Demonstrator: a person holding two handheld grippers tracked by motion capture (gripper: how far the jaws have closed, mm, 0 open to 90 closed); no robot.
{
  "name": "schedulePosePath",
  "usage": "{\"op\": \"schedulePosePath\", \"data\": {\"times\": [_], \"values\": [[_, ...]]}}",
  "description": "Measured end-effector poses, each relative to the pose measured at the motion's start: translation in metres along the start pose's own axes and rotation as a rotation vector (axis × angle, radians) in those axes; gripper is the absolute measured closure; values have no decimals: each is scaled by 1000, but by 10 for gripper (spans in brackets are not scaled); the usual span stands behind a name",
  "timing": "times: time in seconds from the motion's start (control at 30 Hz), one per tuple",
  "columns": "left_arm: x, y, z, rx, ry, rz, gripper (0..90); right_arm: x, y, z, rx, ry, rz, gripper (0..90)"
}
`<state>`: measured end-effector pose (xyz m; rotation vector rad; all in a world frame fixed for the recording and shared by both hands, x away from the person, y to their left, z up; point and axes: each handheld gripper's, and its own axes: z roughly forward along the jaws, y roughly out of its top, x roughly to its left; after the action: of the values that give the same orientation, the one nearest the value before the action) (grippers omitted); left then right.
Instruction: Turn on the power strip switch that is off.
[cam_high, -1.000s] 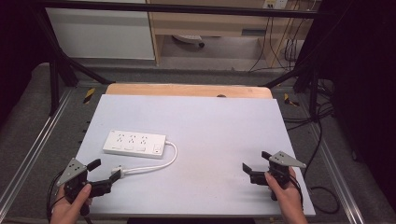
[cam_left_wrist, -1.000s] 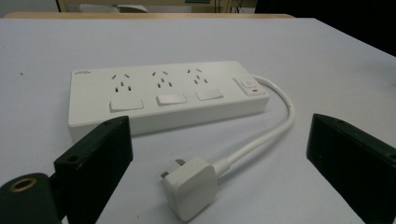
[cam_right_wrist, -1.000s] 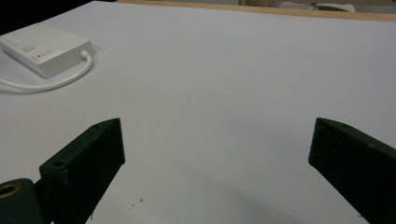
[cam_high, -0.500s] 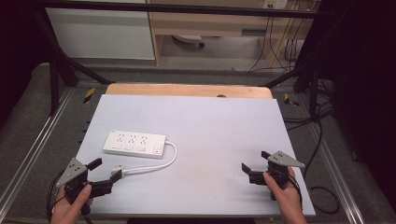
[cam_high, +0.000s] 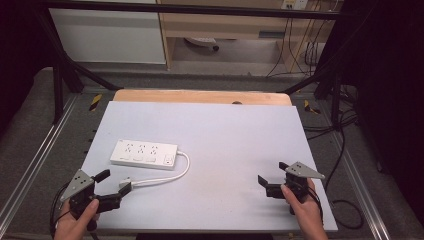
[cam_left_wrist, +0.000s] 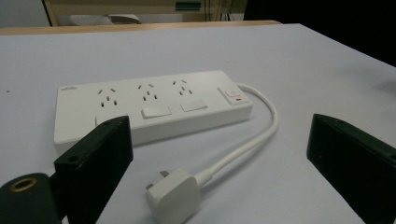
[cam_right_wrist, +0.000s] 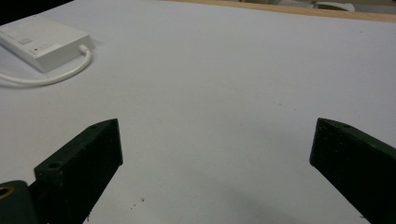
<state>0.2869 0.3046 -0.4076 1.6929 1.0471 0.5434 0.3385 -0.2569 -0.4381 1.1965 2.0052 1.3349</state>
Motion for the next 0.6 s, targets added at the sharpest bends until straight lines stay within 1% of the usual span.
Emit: {"op": "schedulePosePath", "data": {"times": [0.1, 0.2, 0.3, 0.33, 0.4, 0.5, 0.6], "values": [[-1, 2, 1, -7, -1, 5, 69, 1, 0, 1, 3, 1, -4, 26], [-3, 4, 1, -14, -7, 0, 68, 2, -1, 3, 14, 5, -12, 26], [-3, 6, 2, -22, 3, 0, 68, 3, 0, 4, 17, 8, -15, 27], [-3, 7, 2, -23, 4, 7, 78, 4, 0, 4, 19, 9, -19, 27], [-4, 10, 2, -32, 9, 1, 88, 4, 0, 4, 20, 10, -20, 27], [-5, 13, 2, -38, 12, 0, 83, 4, -1, 4, 19, 10, -19, 27], [-5, 18, 1, -47, 24, 1, 80, 4, -1, 3, 19, 12, -18, 26]]}}
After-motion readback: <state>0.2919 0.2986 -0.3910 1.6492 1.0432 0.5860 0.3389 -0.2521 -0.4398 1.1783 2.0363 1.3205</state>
